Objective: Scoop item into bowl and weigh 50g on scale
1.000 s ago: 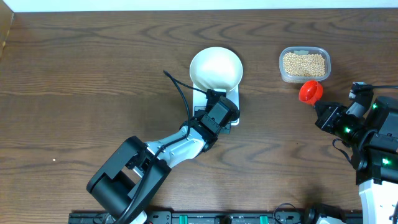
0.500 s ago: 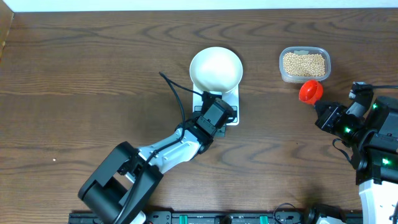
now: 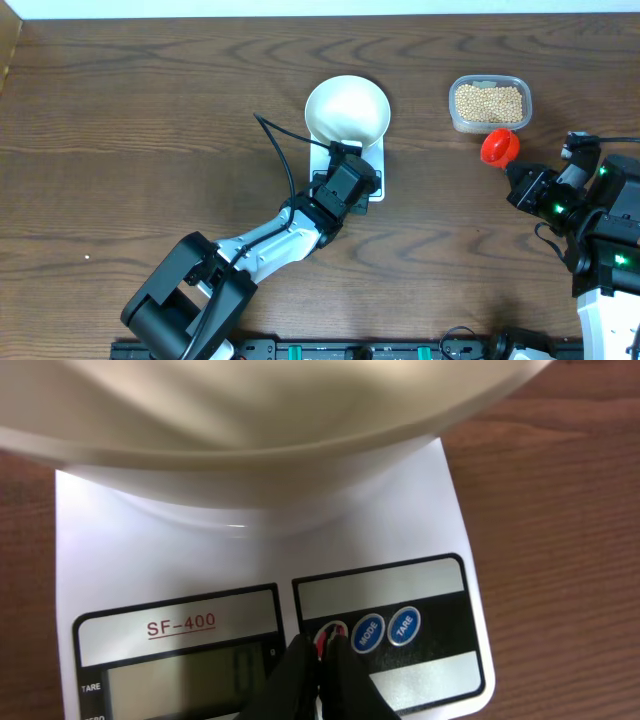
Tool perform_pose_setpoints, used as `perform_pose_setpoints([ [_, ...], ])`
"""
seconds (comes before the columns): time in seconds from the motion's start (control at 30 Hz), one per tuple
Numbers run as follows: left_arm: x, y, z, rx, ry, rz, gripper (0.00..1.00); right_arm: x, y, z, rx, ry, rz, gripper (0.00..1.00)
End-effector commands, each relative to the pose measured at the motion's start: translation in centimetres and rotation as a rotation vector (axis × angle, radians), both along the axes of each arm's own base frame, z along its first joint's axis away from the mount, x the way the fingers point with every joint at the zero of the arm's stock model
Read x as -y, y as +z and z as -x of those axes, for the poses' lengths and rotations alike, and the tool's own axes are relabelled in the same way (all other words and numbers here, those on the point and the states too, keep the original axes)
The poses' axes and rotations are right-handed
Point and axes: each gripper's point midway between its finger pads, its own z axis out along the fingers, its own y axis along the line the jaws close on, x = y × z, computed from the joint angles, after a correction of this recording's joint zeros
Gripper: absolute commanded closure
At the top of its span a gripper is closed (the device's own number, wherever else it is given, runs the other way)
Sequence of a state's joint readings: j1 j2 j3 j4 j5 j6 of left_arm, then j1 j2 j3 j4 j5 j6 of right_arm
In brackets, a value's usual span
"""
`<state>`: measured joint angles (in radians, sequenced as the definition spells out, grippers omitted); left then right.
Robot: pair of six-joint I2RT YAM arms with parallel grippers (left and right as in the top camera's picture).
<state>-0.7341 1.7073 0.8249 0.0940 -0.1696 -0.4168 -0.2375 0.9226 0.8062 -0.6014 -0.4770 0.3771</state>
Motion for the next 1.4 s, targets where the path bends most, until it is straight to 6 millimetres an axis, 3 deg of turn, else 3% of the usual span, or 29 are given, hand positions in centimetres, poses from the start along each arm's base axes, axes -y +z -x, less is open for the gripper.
perform_pose_setpoints([
  [0.0,-0.2,0.3,0.0,0.012,-0.014,-0.009,0.93,0.3,0.8,-0.2,0.028,0.004,0.021,0.99],
  [0.67,-0.4,-3.2,0.3,-0.045,-0.015,-0.051,0.93,0.2,0.7,-0.1,0.021,0.004,0.019,0.99],
  [1.37,0.4,-2.3,-0.5,0.001,-0.013,-0.01,0.93,0.2,0.6,-0.1,0.017,0.004,0.019,0.99],
])
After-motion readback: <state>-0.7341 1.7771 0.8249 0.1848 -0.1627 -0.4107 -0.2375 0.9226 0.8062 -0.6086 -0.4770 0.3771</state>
